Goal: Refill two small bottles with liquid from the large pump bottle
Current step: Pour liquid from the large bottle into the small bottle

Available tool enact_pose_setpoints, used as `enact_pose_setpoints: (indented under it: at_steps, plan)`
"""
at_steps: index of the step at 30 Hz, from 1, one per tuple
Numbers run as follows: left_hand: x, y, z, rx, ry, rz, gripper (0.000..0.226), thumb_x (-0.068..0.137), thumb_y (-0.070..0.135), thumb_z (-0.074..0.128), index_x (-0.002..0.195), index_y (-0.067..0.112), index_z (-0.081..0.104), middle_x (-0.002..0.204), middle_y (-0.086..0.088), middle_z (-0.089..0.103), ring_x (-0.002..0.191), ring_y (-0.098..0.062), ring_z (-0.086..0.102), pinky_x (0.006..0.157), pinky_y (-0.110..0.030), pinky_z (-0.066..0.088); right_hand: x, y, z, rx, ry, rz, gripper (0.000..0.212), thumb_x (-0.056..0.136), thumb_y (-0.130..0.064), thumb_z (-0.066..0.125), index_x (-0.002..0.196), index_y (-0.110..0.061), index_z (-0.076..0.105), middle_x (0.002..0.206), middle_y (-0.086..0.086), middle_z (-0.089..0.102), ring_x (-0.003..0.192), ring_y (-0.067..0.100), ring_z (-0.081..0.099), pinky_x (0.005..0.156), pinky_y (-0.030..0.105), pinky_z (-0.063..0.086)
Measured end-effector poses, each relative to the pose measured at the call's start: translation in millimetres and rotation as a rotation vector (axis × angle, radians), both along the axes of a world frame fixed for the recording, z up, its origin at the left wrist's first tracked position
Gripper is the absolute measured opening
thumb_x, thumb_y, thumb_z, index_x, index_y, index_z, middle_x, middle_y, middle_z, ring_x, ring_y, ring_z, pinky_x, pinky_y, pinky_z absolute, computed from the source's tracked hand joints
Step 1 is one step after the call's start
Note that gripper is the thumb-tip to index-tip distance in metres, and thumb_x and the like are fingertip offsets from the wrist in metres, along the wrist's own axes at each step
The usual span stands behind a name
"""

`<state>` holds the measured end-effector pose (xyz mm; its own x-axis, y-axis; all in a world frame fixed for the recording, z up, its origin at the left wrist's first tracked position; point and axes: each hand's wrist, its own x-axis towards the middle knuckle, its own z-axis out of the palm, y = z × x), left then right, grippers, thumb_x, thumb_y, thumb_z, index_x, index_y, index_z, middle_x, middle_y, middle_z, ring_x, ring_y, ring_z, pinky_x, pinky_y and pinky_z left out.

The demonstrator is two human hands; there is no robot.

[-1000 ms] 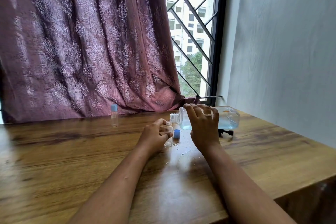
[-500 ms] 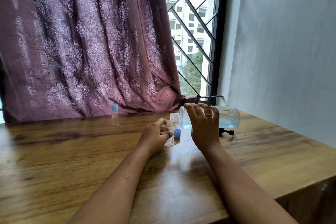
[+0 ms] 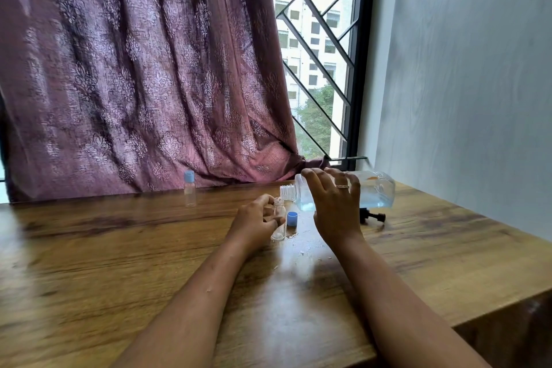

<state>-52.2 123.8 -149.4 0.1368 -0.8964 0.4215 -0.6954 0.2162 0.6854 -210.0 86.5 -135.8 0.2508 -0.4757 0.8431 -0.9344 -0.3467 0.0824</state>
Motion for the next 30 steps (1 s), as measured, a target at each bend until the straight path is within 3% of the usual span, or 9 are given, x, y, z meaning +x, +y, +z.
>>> enact_pose_setpoints:
  at_steps: [6,23,30]
  plan:
    - [0.0,0.6,0.2,-0.006,-0.010,0.005,0.035,0.081,0.021,0.071,0.114,0.016,0.057,0.108,-0.003,0.070,0.085,-0.009,0.062,0.064,-0.011,0.040,0.1,-0.5,0.1,-0.001,0.005,-0.013,0.066,0.063,0.004,0.042,0.120,-0.028,0.049,0.120,-0.008,0.062,0.113,0.026,0.055,0.096,0.041,0.027]
    - [-0.8,1.8,1.4,-0.020,-0.023,0.010,0.035,0.081,0.021,0.071,0.114,0.017,0.058,0.114,-0.005,0.068,0.100,-0.013,0.065,0.078,-0.018,0.044,0.2,-1.7,0.0,-0.027,0.009,-0.020,0.068,0.059,0.005,0.047,0.119,-0.028,0.051,0.118,-0.008,0.063,0.112,0.026,0.056,0.095,0.041,0.028]
    - [-0.2,0.6,1.2,-0.007,-0.009,0.005,0.039,0.081,0.020,0.072,0.116,0.017,0.057,0.112,-0.005,0.069,0.092,-0.007,0.060,0.079,-0.018,0.044,0.2,-0.5,0.6,-0.042,0.000,-0.014,0.067,0.060,0.005,0.045,0.118,-0.028,0.051,0.117,-0.008,0.063,0.111,0.025,0.056,0.095,0.040,0.028]
